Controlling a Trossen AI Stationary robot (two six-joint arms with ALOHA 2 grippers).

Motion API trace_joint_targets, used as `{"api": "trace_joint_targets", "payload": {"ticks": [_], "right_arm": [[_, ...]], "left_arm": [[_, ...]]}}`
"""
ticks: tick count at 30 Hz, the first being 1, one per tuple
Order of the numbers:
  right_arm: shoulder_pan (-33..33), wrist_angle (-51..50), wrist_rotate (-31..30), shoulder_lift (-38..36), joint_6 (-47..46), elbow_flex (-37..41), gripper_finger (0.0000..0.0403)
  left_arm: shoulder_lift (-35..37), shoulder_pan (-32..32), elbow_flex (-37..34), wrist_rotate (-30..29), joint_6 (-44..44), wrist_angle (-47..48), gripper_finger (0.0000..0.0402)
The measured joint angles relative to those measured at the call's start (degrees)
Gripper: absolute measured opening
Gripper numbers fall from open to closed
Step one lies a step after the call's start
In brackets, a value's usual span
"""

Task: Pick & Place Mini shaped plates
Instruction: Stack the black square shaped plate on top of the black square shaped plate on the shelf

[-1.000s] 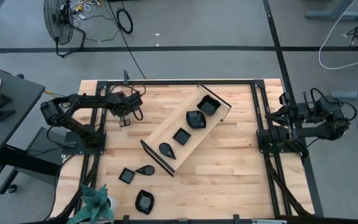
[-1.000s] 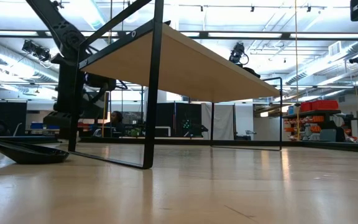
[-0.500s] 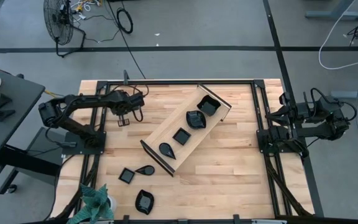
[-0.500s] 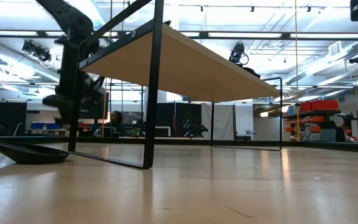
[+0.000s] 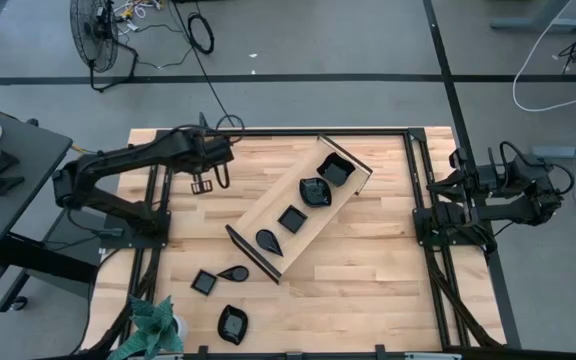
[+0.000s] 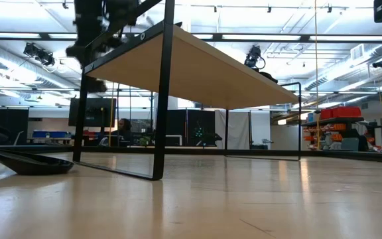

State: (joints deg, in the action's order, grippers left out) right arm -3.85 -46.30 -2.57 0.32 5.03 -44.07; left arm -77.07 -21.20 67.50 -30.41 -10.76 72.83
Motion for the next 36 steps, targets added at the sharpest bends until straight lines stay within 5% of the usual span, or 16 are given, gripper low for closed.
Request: {"api": "trace_joint_targets", "payload": {"ticks": [13,36], "right_arm": [[0.00,0.00,0.00,0.00,-0.01,0.00,0.0010],[0.01,0.02,0.00,0.00,-0.01,0.00,0.0010]], "left_arm": [[-0.01,14.19,12.50,1.80,-0.09,-2.79,0.0000],[-2.83,36.21,13.32,5.18,-2.09,-22.28,0.0000]]}}
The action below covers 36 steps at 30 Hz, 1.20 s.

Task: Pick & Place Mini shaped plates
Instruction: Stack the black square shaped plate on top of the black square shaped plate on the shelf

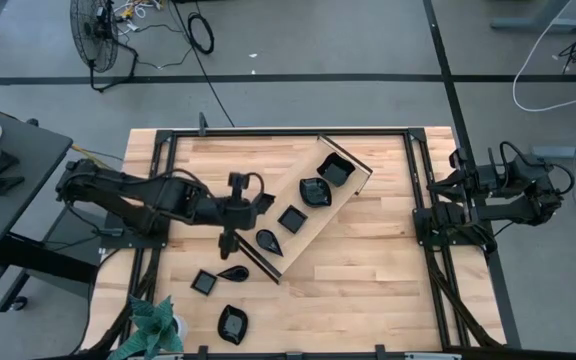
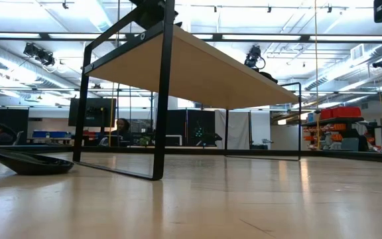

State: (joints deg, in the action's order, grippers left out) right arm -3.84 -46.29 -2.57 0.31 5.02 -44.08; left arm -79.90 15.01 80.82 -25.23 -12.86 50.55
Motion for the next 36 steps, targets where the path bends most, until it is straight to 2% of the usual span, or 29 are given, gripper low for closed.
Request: {"api": "trace_joint_targets", "payload": {"ticks": [7,15,24,32,36], "right_arm": [[0.00,-0.02,0.00,-0.02,0.00,0.00,0.0010],[0.00,-0.02,0.00,-0.02,0.00,0.00,0.0010],[0.00,-0.03,0.00,-0.01,0.00,-0.01,0.0010],[0.00,-0.02,0.00,-0.02,0.00,0.00,0.0010],[0.00,0.00,0.00,0.00,0.00,0.00,0.0010]], "left_arm": [[-0.04,1.64,0.71,0.00,0.16,0.16,0.0000],[-0.04,1.80,9.60,0.28,-4.56,3.30,0.0000],[-0.04,0.67,19.54,8.42,-7.12,7.10,0.0000],[-0.04,-1.46,24.88,8.49,-9.47,7.30,0.0000],[-1.93,-2.94,28.95,5.86,-10.59,9.62,0.0000]]}}
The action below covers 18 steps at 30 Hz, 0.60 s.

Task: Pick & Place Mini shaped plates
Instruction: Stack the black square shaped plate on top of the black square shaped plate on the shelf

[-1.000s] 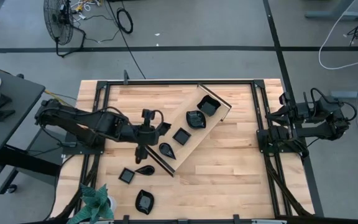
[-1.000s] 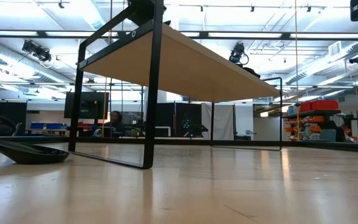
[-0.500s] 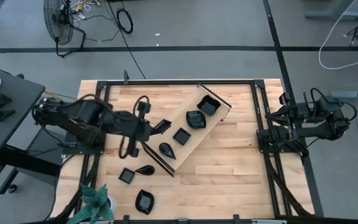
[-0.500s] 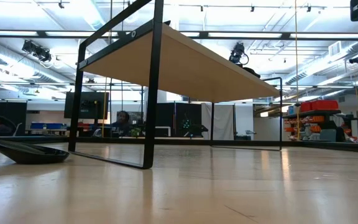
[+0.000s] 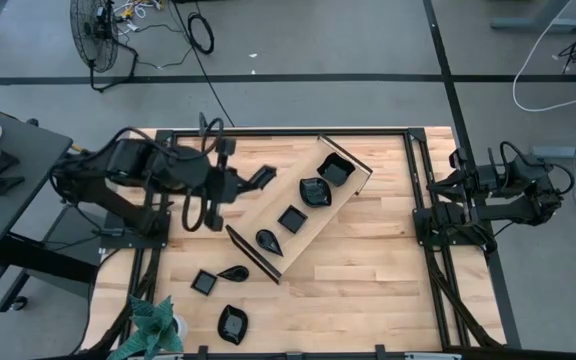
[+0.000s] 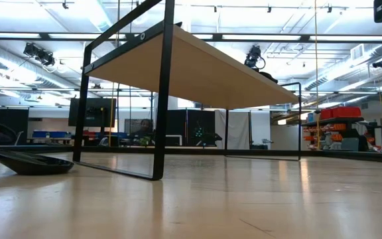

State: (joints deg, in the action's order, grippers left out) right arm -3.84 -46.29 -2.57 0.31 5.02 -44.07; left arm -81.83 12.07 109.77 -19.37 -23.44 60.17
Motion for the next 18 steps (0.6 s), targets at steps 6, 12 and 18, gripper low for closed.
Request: {"api": "trace_joint_targets", "payload": {"ticks": [6,12,18], "right_arm": [[0.00,-0.02,0.00,-0.02,0.00,-0.02,0.0010],[-0.01,0.00,0.00,0.00,0.00,-0.02,0.0010],[0.00,0.02,0.00,-0.02,0.02,-0.02,0.0010]], "left_arm": [[-4.36,-2.70,8.91,-3.37,-1.51,4.82,0.0000],[-8.17,-4.27,13.69,-3.42,-1.30,9.75,0.0000],[-10.79,-3.82,13.97,-3.42,-0.94,12.24,0.0000]]}}
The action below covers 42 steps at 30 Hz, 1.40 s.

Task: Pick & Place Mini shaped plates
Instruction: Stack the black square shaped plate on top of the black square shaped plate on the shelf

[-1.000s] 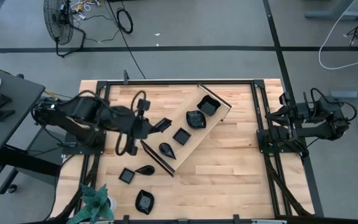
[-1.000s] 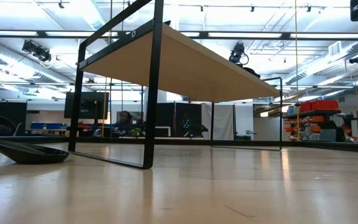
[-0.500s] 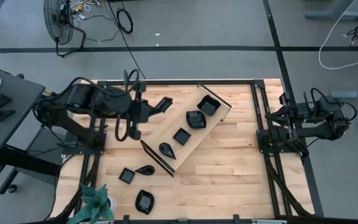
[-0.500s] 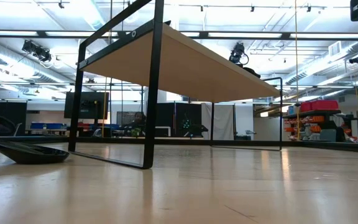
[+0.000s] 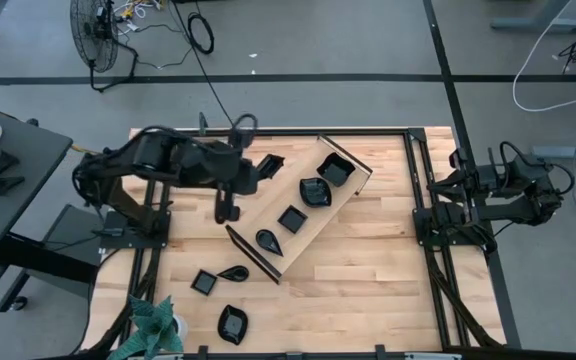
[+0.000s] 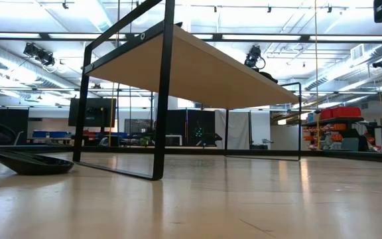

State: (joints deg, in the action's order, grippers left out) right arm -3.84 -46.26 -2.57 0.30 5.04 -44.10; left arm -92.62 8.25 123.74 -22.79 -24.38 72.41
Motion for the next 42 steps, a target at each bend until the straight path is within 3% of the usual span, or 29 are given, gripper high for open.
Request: {"api": "trace_joint_targets", "payload": {"ticks": [12,35,42], "right_arm": [[-0.02,-0.02,0.00,0.00,-0.02,0.00,0.0010],[0.00,-0.01,0.00,0.00,-0.02,0.00,0.0010],[-0.02,-0.04,0.00,0.02,-0.02,0.00,0.0010]], "left_arm": [[-5.70,2.95,0.00,0.22,-0.26,3.80,0.0000],[-14.48,5.65,-0.16,4.46,-0.94,0.15,0.0000],[-14.55,5.79,-6.63,4.44,-3.34,-2.80,0.0000]]}}
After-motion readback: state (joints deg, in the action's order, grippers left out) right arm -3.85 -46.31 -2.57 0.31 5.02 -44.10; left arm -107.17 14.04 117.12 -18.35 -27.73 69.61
